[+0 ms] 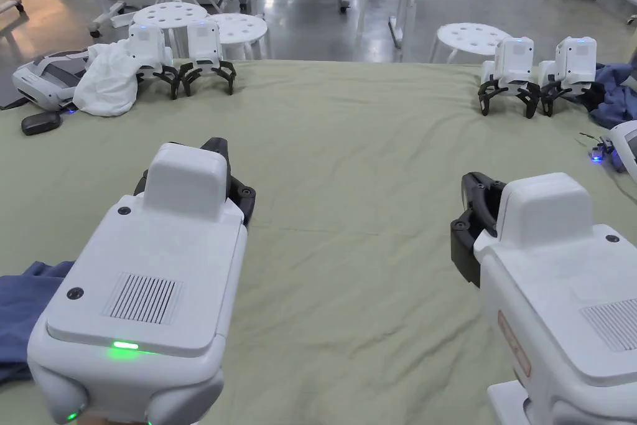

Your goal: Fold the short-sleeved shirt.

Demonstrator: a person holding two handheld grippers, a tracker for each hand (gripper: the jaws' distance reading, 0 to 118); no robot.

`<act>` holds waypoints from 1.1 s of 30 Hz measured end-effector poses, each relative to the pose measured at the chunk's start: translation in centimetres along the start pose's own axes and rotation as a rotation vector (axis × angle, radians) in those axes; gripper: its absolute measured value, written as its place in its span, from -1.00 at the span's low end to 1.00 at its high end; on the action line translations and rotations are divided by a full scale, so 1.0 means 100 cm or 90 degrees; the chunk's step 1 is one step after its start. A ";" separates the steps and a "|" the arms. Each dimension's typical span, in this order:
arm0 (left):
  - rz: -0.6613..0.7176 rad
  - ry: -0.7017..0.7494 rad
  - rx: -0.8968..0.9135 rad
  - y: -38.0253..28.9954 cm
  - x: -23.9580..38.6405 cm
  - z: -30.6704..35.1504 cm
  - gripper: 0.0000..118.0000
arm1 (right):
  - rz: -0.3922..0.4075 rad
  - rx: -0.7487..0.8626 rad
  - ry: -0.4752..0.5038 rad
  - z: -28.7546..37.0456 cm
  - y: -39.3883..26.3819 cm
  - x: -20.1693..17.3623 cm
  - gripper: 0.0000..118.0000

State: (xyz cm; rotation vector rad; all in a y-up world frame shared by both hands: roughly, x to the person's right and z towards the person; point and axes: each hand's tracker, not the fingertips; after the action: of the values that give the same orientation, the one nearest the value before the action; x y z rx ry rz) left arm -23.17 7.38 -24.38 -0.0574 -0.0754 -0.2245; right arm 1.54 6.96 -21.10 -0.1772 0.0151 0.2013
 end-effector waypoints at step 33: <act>0.037 0.020 0.031 0.021 -0.013 0.012 -1.00 | 0.005 0.013 0.003 0.001 0.018 -0.007 -0.94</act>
State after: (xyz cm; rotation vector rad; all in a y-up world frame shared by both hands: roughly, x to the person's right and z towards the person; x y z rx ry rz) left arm -24.05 9.82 -23.35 -0.0077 -0.0476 -0.1650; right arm 0.49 8.55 -21.29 -0.1571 0.0226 0.2090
